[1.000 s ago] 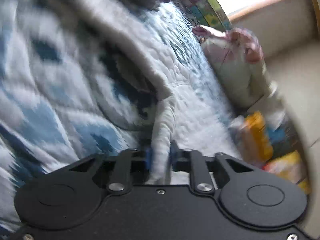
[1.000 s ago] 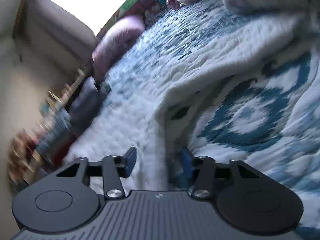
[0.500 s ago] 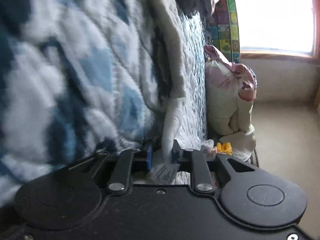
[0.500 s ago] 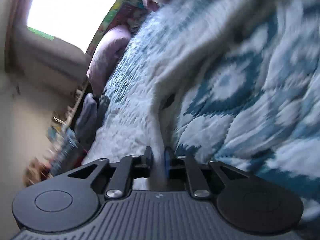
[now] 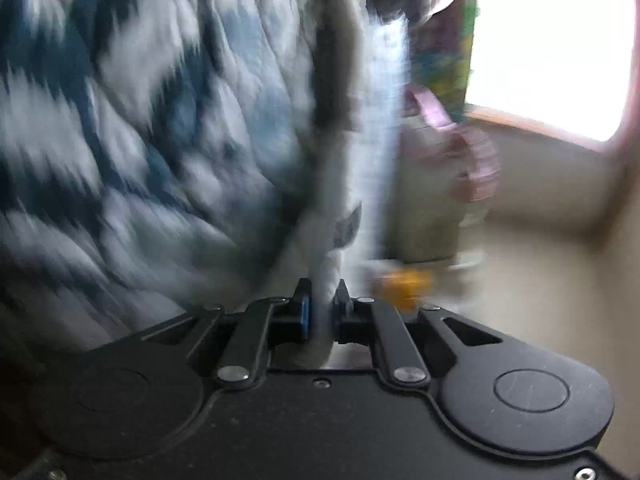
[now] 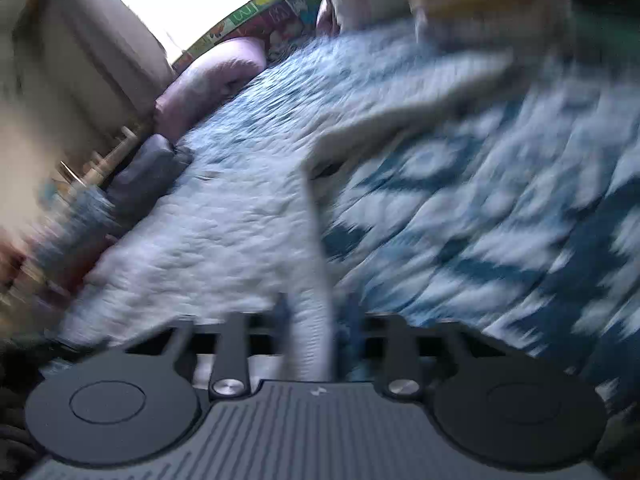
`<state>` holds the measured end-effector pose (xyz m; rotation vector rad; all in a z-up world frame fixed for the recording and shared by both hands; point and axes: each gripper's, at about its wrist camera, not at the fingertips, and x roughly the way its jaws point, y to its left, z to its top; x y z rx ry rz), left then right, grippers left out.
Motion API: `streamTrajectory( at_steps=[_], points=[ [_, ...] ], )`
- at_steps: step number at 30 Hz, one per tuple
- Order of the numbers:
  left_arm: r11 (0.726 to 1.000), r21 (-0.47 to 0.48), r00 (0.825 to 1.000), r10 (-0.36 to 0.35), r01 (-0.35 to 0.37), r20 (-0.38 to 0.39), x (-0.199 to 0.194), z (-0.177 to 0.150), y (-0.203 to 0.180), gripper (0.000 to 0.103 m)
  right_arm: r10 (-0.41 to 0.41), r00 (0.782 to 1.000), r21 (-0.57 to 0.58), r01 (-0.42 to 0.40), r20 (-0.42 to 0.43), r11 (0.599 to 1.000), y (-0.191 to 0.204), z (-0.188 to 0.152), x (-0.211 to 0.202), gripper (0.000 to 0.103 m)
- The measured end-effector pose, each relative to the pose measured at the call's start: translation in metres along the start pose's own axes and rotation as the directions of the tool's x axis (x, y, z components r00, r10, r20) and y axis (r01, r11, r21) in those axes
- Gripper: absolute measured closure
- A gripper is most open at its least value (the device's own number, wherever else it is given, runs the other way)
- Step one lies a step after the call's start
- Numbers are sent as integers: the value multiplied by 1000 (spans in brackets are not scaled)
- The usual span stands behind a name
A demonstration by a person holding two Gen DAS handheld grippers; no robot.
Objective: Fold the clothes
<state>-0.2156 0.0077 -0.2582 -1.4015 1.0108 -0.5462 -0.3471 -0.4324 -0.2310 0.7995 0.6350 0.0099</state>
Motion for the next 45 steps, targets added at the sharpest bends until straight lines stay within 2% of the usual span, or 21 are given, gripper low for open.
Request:
streamTrajectory(
  at_steps=[1,4,5,9,11,13,15,18,19,22,27,29,30,31,34,35,36,38,42,44,45],
  points=[
    [1000,20,1000,-19,19,19,-3,-4,-3,95,-4,1000,55,4,1,998,-7,-2,-2,88],
    [987,-61,987,150,-146,56,-7,4,22,93,-51,999,0,51,0,999,-5,-7,-4,91],
    [985,-31,984,169,-167,63,-9,5,17,92,-79,997,-42,80,6,996,2,-8,-6,89],
    [959,121,962,241,-256,125,-20,6,-11,55,-157,986,-194,166,64,967,27,-16,-16,70],
    [913,259,942,266,-314,205,-25,-1,-34,55,-151,980,-263,182,132,947,34,-18,-26,68],
    [827,444,934,259,-346,246,-17,-13,-57,56,-122,968,-372,198,218,907,51,-20,-31,68],
    [707,612,934,237,-353,266,-8,-30,-77,58,-70,966,-471,184,249,863,64,-24,-29,70],
    [441,805,915,262,-397,308,20,-58,-85,71,-67,975,-586,180,209,790,80,-36,-11,72],
    [387,818,896,306,-426,322,32,-59,-73,73,-101,980,-599,186,172,779,80,-40,-1,72],
    [412,786,867,400,-461,298,40,-42,-39,77,-170,983,-573,178,69,800,64,-44,15,72],
    [400,803,862,436,-442,257,27,-44,-60,76,-164,986,-545,155,34,824,61,-34,1,73],
    [417,798,870,423,-436,254,17,-49,-74,46,-131,990,-522,138,50,842,62,-34,-3,72],
    [414,789,868,406,-454,287,6,-54,-89,15,-109,992,-516,128,66,847,64,-33,-3,72],
    [398,773,859,358,-494,365,-2,-61,-106,5,-93,993,-514,120,78,850,65,-32,-4,71],
    [373,824,899,83,-427,429,-18,-74,-130,0,-58,993,-503,102,101,858,68,-27,-5,70],
    [361,845,911,35,-395,411,-18,-74,-134,0,-59,992,-504,107,109,857,68,-25,-3,69],
    [335,849,911,87,-407,403,-6,-70,-134,0,-62,991,-506,114,118,855,69,-22,-1,69],
    [273,860,901,185,-432,394,18,-63,-136,4,-70,988,-526,131,135,840,73,-13,8,69],
    [-58,842,825,171,-537,538,64,-76,-144,9,-63,982,-585,156,177,796,86,10,27,71],
    [-169,823,810,155,-543,566,87,-73,-144,17,-72,980,-633,174,184,754,93,20,40,71],
    [-186,817,805,154,-547,573,96,-67,-142,29,-77,979,-657,183,187,732,96,25,48,71]
  ],
)
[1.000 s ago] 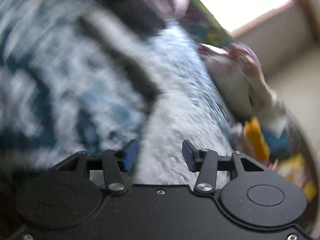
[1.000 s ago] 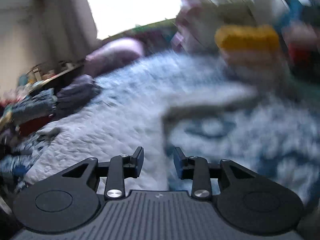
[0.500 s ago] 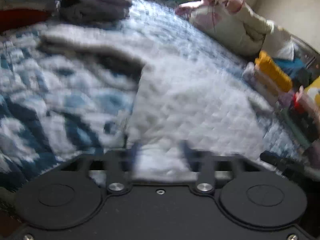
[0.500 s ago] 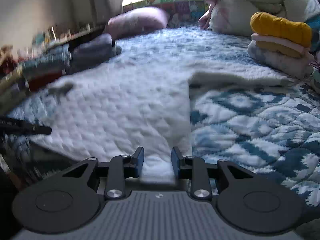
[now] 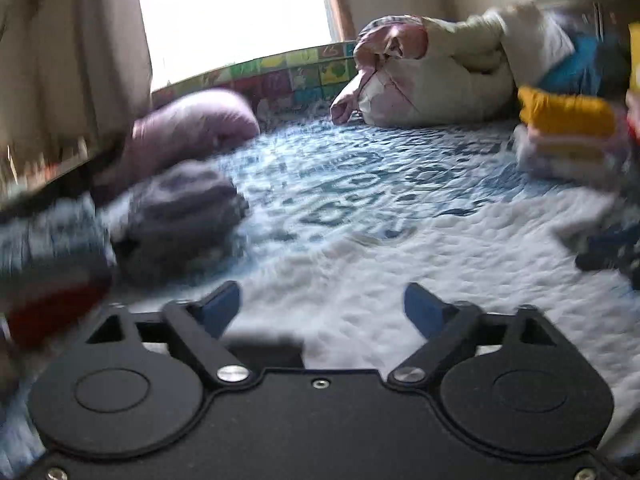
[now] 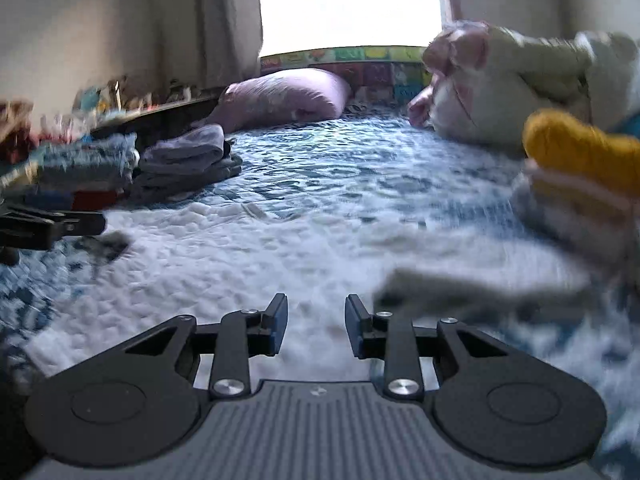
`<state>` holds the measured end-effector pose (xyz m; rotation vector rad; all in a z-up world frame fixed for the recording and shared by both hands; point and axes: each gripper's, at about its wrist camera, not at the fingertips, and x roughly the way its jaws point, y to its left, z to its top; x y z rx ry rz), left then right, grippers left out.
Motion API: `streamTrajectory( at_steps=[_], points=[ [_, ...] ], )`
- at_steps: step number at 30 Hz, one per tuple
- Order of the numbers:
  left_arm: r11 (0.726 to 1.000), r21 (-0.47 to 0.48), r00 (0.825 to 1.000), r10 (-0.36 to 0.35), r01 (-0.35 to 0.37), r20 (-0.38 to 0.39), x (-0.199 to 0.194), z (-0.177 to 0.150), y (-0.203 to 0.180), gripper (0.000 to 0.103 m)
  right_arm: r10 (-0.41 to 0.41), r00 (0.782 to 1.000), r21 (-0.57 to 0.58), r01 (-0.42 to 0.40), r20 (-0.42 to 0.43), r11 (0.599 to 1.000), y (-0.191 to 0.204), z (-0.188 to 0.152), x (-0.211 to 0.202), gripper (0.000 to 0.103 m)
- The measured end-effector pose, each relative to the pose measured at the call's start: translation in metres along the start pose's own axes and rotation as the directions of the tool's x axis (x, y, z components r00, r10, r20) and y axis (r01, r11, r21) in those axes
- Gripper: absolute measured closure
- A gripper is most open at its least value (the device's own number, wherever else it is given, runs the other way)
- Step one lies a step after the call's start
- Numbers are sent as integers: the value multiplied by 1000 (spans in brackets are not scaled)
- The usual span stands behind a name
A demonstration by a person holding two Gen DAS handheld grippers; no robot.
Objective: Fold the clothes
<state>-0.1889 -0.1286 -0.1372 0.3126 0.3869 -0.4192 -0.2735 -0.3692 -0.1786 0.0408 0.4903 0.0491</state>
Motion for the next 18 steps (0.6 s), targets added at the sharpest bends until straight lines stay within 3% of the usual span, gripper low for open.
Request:
streamTrajectory(
  at_steps=[3,5,7,11,14,18],
  points=[
    [997,-71,998,-36,33,-49,32,-4,14,50,-4,1000,-46,3,-27,999,-3,6,28,71],
    [995,-98,987,-42,27,-152,54,-16,23,51,-12,998,-61,8,-57,998,-7,7,47,73],
    [993,-101,950,-89,61,-301,80,-39,26,48,-11,991,-22,8,-132,1000,-16,-3,65,73],
    [981,-180,952,-125,76,-280,81,-43,41,45,4,989,4,-4,-150,1000,-21,-14,61,73],
    [982,-177,955,-111,63,-276,81,-40,38,42,46,990,50,-40,-132,998,-30,-13,53,73],
    [987,-155,968,-74,38,-240,65,-35,26,39,-11,1000,43,11,6,999,-45,12,39,73]
  ],
)
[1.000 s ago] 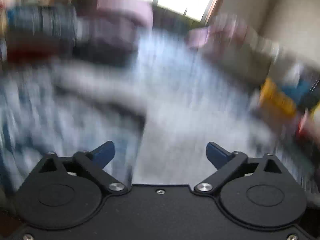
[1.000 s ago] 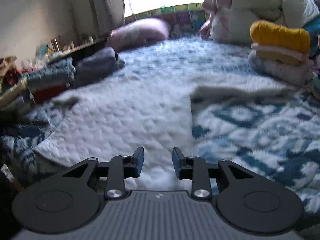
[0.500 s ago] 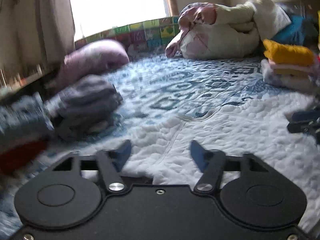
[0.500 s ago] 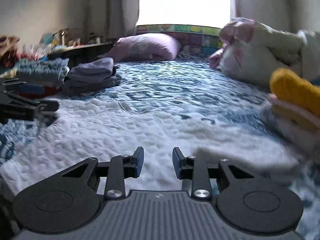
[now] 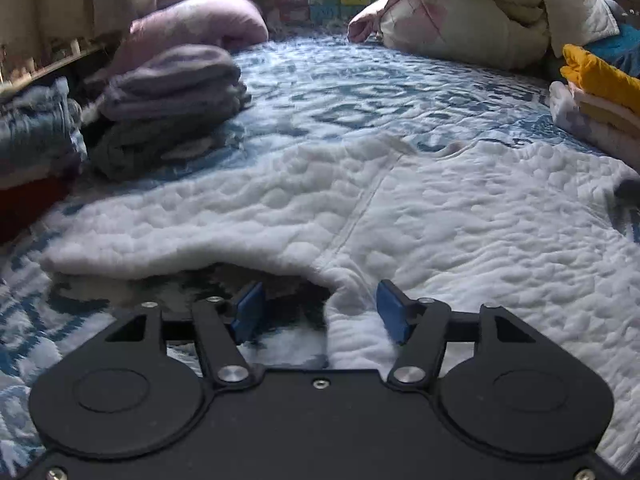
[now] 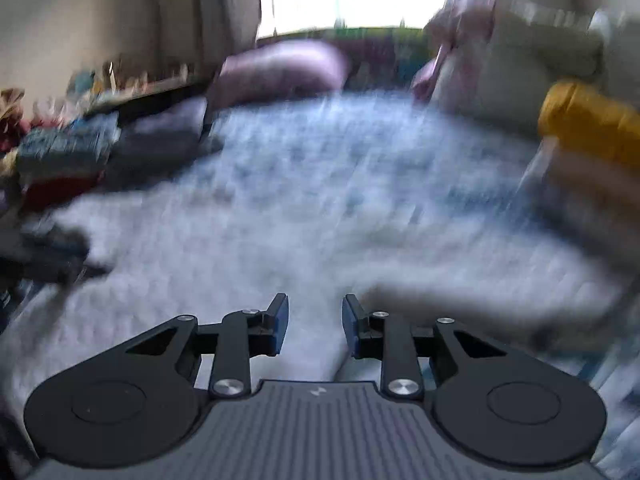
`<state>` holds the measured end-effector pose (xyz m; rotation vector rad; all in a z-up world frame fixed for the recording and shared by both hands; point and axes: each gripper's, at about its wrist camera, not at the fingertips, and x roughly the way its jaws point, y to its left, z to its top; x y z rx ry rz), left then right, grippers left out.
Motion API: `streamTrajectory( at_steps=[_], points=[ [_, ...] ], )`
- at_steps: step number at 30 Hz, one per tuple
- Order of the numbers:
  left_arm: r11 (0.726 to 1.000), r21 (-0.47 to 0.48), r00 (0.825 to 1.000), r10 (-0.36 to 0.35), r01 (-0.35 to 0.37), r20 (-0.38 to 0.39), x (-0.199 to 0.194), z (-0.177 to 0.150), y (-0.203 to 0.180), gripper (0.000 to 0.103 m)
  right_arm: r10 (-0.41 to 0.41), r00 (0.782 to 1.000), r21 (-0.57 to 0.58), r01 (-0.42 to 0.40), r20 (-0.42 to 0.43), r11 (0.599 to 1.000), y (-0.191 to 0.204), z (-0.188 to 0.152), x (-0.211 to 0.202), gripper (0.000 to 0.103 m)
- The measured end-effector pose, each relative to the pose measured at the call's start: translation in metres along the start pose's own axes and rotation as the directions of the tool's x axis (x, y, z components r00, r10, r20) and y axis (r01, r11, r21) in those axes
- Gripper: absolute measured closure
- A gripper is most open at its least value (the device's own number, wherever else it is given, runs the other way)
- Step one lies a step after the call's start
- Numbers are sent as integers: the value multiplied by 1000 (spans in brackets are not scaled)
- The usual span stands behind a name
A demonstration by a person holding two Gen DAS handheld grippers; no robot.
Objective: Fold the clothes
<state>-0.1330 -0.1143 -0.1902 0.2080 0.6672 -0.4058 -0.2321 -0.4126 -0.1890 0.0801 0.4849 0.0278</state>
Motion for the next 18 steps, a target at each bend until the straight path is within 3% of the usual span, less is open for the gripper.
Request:
streamTrajectory(
  at_steps=[1,3,5,7,13,16,18],
  points=[
    [1000,9,1000,5,-5,6,-2,0,-4,37,-2,1000,15,2,14,1000,-6,3,2,72],
    [999,29,1000,22,-22,9,-2,-1,-9,37,-16,999,47,18,-36,999,-19,2,20,73],
    [999,33,999,32,-32,12,-2,-1,-11,37,-70,986,82,83,-151,993,-30,-11,41,73],
    [999,8,999,32,-32,12,-3,-2,-5,37,-53,987,153,77,-150,985,-38,-12,34,74],
    [997,-77,999,5,-1,53,-14,2,8,37,-143,989,24,144,-45,989,-31,-13,10,73],
    [996,-82,998,21,-16,58,-12,4,9,37,-143,980,174,166,-135,971,-63,-18,21,78],
    [995,-93,997,39,-32,68,-11,8,13,37,-160,981,191,178,-106,965,-68,-10,14,80]
  ],
)
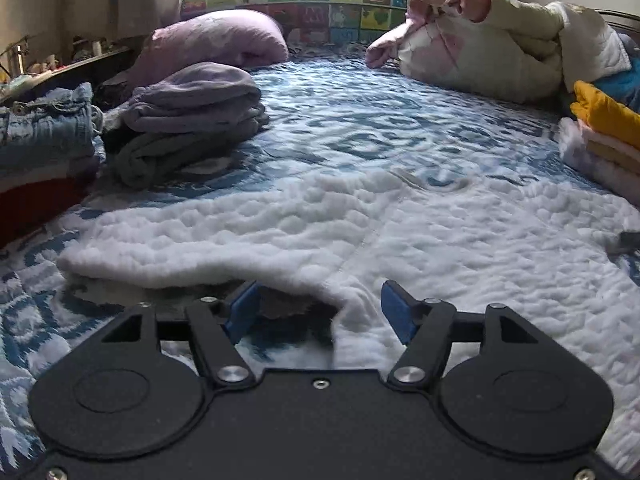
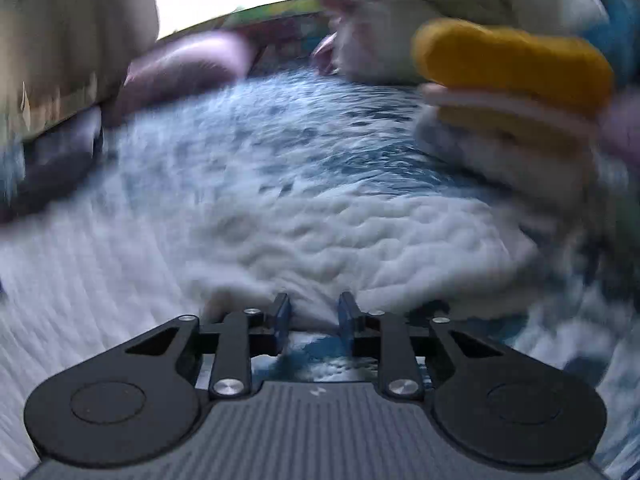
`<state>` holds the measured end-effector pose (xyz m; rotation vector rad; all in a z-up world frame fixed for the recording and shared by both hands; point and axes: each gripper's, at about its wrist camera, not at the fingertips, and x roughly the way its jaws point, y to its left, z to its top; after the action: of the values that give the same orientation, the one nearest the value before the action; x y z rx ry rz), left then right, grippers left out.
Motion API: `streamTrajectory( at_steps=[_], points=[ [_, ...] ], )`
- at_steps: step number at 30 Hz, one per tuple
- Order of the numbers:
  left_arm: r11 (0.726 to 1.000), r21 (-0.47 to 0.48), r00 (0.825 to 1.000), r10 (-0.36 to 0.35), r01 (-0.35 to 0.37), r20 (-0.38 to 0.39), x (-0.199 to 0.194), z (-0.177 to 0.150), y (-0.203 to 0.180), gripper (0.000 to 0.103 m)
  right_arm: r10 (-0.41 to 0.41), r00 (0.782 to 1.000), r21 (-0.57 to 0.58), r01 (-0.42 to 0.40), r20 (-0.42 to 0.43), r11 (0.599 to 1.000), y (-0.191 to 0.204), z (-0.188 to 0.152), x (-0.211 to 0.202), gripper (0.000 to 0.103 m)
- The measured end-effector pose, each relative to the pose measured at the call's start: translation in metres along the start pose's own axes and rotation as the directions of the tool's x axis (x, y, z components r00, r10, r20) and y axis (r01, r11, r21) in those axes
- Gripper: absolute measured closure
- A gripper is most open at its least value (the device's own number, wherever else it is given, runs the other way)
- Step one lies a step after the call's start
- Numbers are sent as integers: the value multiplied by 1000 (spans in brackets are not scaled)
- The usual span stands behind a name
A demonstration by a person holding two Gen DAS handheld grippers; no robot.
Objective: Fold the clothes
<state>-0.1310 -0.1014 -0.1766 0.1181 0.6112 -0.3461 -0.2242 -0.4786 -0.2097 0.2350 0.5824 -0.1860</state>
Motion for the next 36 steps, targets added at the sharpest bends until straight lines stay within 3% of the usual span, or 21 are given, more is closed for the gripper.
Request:
streamTrajectory(
  at_steps=[1,5,10,12,14,15,17,19,22,23,25,28,30,31,32,34,36],
  points=[
    [1000,-14,1000,8,-7,8,1,2,3,37,-7,1000,3,7,21,1000,-1,5,-5,77],
    [996,-83,999,33,-30,35,6,11,13,37,92,995,-16,-91,46,996,9,20,6,77],
    [993,-119,999,23,-20,26,12,12,16,37,203,978,-161,-193,45,968,50,43,35,77],
    [994,-111,1000,23,-21,21,14,12,16,37,200,980,-196,-191,26,962,64,51,47,79],
    [993,-117,1000,19,-17,13,17,11,20,37,142,988,-203,-152,-65,967,70,53,73,79],
    [993,-118,1000,19,-18,9,18,11,21,37,100,987,-179,-122,-129,976,65,49,90,79],
    [993,-118,1000,21,-21,2,21,11,24,37,152,978,-32,-158,-140,987,43,48,98,86],
    [992,-126,1000,16,-16,-3,23,11,26,37,164,976,33,-161,-147,986,30,52,95,94],
    [992,-129,1000,12,-11,5,22,12,25,37,200,975,58,-195,-95,979,23,53,81,89],
    [992,-129,1000,11,-10,12,20,12,25,37,185,980,22,-184,-73,983,27,52,77,85],
    [991,-134,1000,17,-14,21,18,12,28,37,60,991,-66,-68,-117,996,30,46,83,82],
    [984,-173,998,51,-43,40,15,15,43,37,51,996,-21,-53,-77,998,21,42,74,83],
    [975,-221,997,53,-38,62,14,20,56,37,-27,999,-99,24,-24,995,29,37,61,75],
    [969,-244,996,43,-24,73,13,23,62,38,-21,1000,-114,20,-6,993,32,35,56,75],
    [970,-243,996,23,-2,82,15,27,64,39,16,1000,-103,-16,-4,995,32,34,54,73],
    [981,-195,996,-1,18,89,22,39,61,66,79,997,-89,-80,-5,993,33,33,51,72],
    [992,-125,996,-14,25,87,32,53,50,75,108,994,-126,-107,2,986,42,34,52,72]
  ],
)
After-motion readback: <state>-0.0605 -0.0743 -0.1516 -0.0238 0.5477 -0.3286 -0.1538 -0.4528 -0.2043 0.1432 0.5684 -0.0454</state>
